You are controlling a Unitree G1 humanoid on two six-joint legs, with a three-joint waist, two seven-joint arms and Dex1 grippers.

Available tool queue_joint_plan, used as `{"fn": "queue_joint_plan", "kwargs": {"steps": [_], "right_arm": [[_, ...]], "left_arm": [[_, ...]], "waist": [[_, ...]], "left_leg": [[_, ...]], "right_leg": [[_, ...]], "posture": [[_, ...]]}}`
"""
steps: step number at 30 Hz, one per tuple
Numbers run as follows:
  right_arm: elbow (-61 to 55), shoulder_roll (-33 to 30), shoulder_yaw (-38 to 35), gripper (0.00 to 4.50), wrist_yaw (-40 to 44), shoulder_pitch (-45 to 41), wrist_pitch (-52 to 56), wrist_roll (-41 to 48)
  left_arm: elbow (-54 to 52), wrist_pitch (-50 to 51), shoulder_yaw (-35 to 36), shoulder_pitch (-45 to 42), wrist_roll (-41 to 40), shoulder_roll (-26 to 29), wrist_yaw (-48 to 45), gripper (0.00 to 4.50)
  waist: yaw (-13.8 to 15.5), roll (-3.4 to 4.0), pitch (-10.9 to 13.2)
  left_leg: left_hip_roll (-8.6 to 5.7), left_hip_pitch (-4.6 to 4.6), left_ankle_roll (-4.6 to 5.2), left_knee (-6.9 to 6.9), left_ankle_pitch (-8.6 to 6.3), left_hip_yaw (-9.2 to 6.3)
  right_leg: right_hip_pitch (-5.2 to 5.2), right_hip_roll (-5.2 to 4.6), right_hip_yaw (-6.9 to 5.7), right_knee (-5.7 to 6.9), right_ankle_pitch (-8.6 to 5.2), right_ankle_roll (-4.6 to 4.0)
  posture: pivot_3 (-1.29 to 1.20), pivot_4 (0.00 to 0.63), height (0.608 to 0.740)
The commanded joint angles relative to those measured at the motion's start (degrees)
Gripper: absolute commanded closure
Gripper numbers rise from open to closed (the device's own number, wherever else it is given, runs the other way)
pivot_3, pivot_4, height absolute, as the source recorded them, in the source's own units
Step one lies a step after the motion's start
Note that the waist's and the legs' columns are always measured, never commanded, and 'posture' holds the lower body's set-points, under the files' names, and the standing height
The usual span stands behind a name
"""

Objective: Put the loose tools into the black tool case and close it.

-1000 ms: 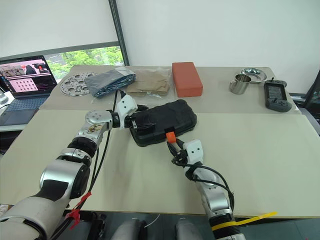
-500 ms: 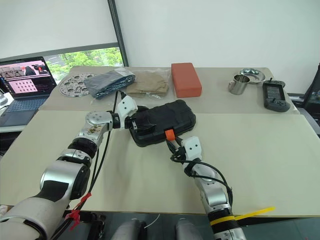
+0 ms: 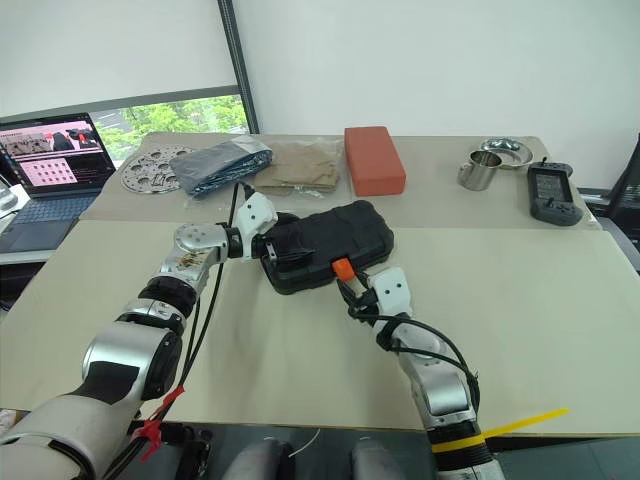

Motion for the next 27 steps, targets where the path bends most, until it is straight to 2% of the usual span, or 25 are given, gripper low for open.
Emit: {"fn": "queue_joint_plan", "kwargs": {"steps": [1, 2, 4, 11, 14, 20, 22, 27], "right_arm": [[-2.9, -0.6, -1.0, 1.87, 0.4, -0.2, 1.5, 0.6], [-3.0, -0.8, -0.9, 1.72, 0.5, 0.0, 2.0, 0.4], [-3.4, -1.2, -1.0, 1.06, 0.3, 0.3, 2.1, 0.0], [-5.9, -2.2, -2.9, 1.06, 0.2, 1.9, 2.2, 1.1], [-6.5, -2.1, -1.6, 1.82, 1.3, 1.6, 4.2, 1.3], [-4.3, -1.6, -0.1, 3.94, 1.1, -0.6, 7.5, -0.4], [-3.5, -1.3, 0.0, 4.46, 0.7, -1.6, 7.9, -0.6], [-1.7, -0.1, 0.4, 4.46, 0.2, -4.3, 7.8, -0.8]], "left_arm": [[3.1, 1.2, -3.8, 2.5, 3.8, -0.8, -1.0, 0.00], [3.2, 1.2, -3.8, 2.5, 3.8, -0.8, -0.9, 0.00], [3.2, 1.2, -3.7, 2.4, 3.8, -0.8, -0.8, 0.00], [3.3, 1.2, -3.6, 2.6, 3.7, -0.7, -0.6, 0.00], [3.3, 1.2, -3.6, 2.7, 3.7, -0.9, -0.5, 0.00], [3.2, 1.2, -3.5, 2.7, 3.6, -1.1, -0.3, 0.00], [3.2, 1.2, -3.4, 2.7, 3.5, -1.1, -0.2, 0.00], [3.2, 1.2, -3.4, 2.7, 3.6, -1.0, -0.1, 0.00]], "waist": [[0.0, 0.00, 0.0], [0.0, 0.00, 0.0], [0.0, 0.00, 0.0], [-0.1, -0.01, 0.0], [-0.1, -0.01, 0.0], [0.0, -0.01, 0.0], [0.0, -0.02, 0.0], [0.0, -0.01, 0.0]], "left_leg": [[0.00, 0.00, 0.00, 0.00, 0.00, 0.00], [0.00, 0.00, 0.00, 0.00, 0.00, -0.01], [0.00, 0.00, 0.00, 0.00, 0.00, -0.01], [-0.02, -0.02, 0.00, -0.01, 0.00, -0.03], [-0.02, -0.01, 0.00, -0.01, 0.00, -0.03], [-0.03, -0.02, 0.00, -0.01, 0.00, -0.04], [-0.03, -0.02, 0.00, -0.01, 0.00, -0.05], [-0.03, -0.02, 0.00, -0.01, 0.00, -0.06]], "right_leg": [[0.00, 0.00, 0.00, -0.01, 0.00, 0.01], [0.01, 0.00, 0.00, -0.01, 0.00, 0.01], [0.02, 0.00, 0.00, -0.02, -0.01, 0.01], [0.04, 0.00, 0.01, -0.07, -0.02, 0.03], [0.04, 0.00, 0.01, -0.08, -0.03, 0.04], [0.05, 0.00, 0.01, -0.10, -0.03, 0.05], [0.05, 0.00, 0.01, -0.11, -0.03, 0.05], [0.06, 0.00, 0.00, -0.12, -0.03, 0.05]], "posture": [[0.00, 0.150, 0.740], [0.00, 0.150, 0.740], [0.00, 0.150, 0.740], [0.00, 0.150, 0.740], [0.00, 0.150, 0.740], [0.00, 0.150, 0.740], [0.00, 0.150, 0.740], [0.00, 0.150, 0.740]]}}
